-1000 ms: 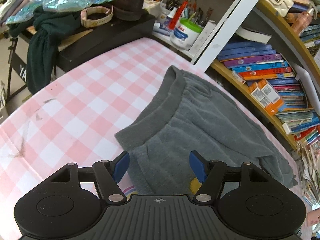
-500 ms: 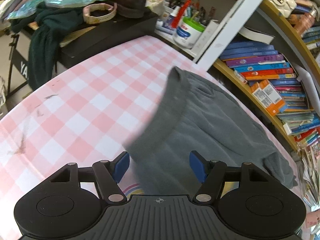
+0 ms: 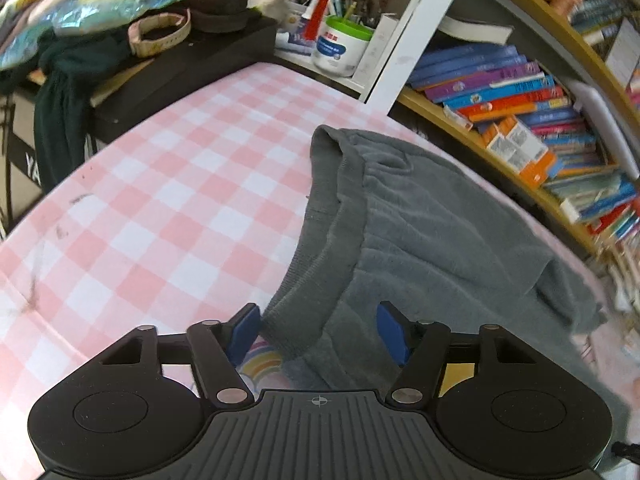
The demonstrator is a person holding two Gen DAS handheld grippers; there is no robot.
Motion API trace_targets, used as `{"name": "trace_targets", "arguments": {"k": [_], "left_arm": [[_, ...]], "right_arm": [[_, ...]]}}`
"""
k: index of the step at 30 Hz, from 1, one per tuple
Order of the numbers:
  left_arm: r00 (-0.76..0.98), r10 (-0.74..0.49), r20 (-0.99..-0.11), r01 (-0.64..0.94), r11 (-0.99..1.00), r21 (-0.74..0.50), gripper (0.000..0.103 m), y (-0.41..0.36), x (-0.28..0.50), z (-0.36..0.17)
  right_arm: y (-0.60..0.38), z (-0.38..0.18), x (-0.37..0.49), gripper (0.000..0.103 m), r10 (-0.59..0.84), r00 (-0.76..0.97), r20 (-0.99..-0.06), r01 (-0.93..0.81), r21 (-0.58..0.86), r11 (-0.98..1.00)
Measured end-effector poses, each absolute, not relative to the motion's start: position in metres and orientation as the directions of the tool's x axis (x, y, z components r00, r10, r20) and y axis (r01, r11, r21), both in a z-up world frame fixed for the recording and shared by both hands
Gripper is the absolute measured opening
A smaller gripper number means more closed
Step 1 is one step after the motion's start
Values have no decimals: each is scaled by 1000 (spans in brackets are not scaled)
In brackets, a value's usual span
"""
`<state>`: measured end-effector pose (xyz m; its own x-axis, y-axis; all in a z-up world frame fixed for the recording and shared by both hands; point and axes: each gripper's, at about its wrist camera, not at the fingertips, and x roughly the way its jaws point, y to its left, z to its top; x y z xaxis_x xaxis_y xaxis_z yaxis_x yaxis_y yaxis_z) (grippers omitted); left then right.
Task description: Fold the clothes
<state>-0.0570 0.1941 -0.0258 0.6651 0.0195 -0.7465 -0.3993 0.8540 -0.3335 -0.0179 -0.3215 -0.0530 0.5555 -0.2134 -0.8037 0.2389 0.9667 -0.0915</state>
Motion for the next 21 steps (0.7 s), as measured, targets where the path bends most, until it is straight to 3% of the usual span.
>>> {"name": "trace_targets", "arguments": {"k": [5,10,14,19,21], "left_arm": [[645,42,-763,-444,834,-329,34,202,-57,-34],[668,60,-742,-392,875,-283,11,200,-60,-29],[727,57,-684,-314,914,-257,13,201,-60,-12],[749,38,-661,-247,943,-225,48,202,-29,-6],[754,29,-657,-222,951,-213,48,203,-15,-4]], "right_arm": [[-322,-55,-23,11,-206,560,-802,228,-90,969],[-320,-56,-22,11,-211,558,-803,223,-101,970],[-319,-56,-21,13,-209,556,-805,215,-103,971],[-314,-56,-20,13,-213,555,-804,196,-122,973],[-313,-56,-20,13,-212,555,-804,196,-121,973]]}}
